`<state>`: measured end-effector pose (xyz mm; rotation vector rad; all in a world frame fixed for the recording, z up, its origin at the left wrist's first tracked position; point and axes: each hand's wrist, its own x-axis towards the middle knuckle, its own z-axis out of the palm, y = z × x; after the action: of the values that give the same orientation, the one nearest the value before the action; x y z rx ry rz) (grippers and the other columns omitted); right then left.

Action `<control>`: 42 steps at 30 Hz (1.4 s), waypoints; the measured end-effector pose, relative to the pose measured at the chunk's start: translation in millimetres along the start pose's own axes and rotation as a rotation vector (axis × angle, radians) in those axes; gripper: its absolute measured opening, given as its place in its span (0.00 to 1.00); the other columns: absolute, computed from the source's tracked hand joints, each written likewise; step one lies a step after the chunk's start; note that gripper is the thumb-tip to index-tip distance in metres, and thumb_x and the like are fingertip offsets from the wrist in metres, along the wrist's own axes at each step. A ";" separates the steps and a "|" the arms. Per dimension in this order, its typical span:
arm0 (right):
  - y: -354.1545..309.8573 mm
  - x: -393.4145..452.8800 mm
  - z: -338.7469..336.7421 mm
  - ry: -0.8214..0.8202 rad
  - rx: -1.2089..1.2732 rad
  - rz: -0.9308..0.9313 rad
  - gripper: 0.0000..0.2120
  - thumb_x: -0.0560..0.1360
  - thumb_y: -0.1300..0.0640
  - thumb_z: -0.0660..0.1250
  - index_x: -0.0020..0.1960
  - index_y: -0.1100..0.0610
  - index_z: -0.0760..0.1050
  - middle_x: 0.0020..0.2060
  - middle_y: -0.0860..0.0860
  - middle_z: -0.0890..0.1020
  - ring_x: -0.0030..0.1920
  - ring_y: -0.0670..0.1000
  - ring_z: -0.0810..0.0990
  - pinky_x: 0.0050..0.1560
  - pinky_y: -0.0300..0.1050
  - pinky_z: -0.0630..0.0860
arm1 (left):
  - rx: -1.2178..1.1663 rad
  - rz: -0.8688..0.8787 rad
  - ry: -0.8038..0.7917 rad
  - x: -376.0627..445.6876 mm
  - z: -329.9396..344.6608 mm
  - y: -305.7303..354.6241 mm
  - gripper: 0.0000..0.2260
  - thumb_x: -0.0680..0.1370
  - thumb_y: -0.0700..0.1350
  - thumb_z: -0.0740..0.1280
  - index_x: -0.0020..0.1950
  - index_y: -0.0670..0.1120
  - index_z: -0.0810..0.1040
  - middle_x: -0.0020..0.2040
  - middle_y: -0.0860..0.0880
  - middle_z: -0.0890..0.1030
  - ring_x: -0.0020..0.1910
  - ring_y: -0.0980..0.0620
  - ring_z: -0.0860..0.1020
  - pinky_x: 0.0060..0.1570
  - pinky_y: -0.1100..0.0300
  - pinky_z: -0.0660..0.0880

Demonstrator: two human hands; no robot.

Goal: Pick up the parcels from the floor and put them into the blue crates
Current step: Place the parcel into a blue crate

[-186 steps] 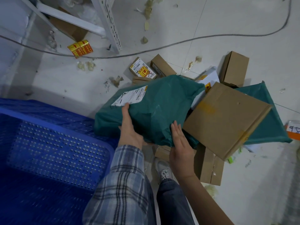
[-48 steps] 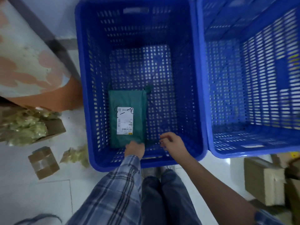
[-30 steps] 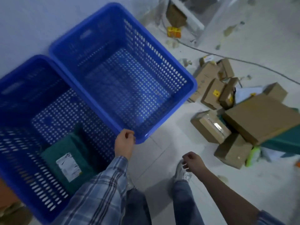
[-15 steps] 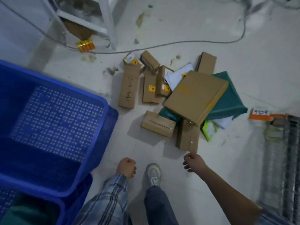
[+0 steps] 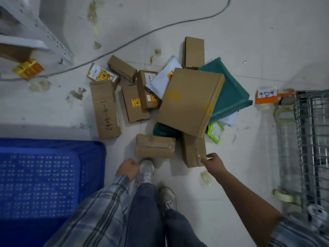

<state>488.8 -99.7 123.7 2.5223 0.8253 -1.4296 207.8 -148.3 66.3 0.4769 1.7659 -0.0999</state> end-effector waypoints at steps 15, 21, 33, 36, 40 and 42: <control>-65.4 106.4 8.6 0.052 0.340 0.052 0.41 0.73 0.57 0.71 0.76 0.63 0.49 0.71 0.60 0.64 0.69 0.59 0.67 0.54 0.43 0.67 | 0.249 0.356 0.078 58.4 10.6 127.1 0.05 0.79 0.44 0.59 0.49 0.45 0.73 0.47 0.43 0.80 0.48 0.42 0.78 0.45 0.55 0.72; -62.2 116.4 9.0 -0.042 0.406 0.015 0.39 0.68 0.53 0.75 0.72 0.61 0.60 0.66 0.56 0.72 0.59 0.53 0.74 0.49 0.40 0.71 | 0.311 0.388 -0.047 45.0 48.1 129.3 0.11 0.79 0.43 0.61 0.61 0.45 0.71 0.53 0.46 0.77 0.48 0.48 0.77 0.41 0.58 0.73; -84.1 16.0 27.9 0.307 0.421 -0.266 0.34 0.55 0.44 0.77 0.53 0.52 0.63 0.49 0.52 0.74 0.48 0.49 0.76 0.46 0.45 0.76 | 0.035 0.645 -0.020 -24.1 60.0 213.5 0.40 0.72 0.59 0.65 0.77 0.54 0.46 0.76 0.50 0.56 0.72 0.47 0.63 0.69 0.43 0.65; -93.4 -18.1 45.9 0.315 0.419 -0.261 0.22 0.65 0.46 0.67 0.52 0.54 0.63 0.49 0.50 0.69 0.48 0.48 0.68 0.48 0.43 0.67 | 0.201 0.536 0.246 -43.0 61.3 242.5 0.51 0.67 0.65 0.70 0.77 0.45 0.44 0.72 0.44 0.59 0.67 0.42 0.68 0.61 0.46 0.72; -104.9 -27.4 66.7 0.261 0.384 -0.149 0.18 0.76 0.59 0.61 0.64 0.62 0.66 0.61 0.56 0.72 0.60 0.57 0.73 0.57 0.54 0.72 | 0.309 0.396 0.435 -51.5 58.1 253.7 0.54 0.67 0.59 0.74 0.76 0.38 0.42 0.72 0.40 0.59 0.65 0.40 0.69 0.55 0.48 0.72; -110.9 -33.4 68.0 0.253 0.302 -0.163 0.20 0.75 0.55 0.62 0.64 0.62 0.67 0.63 0.56 0.72 0.63 0.56 0.73 0.59 0.54 0.73 | 0.274 0.386 0.474 -46.3 46.7 247.6 0.52 0.68 0.55 0.75 0.77 0.39 0.44 0.72 0.41 0.60 0.66 0.40 0.69 0.56 0.46 0.71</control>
<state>366.6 -44.3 131.2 2.9742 0.9363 -1.3912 349.7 50.3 144.2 1.1036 2.0928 0.0501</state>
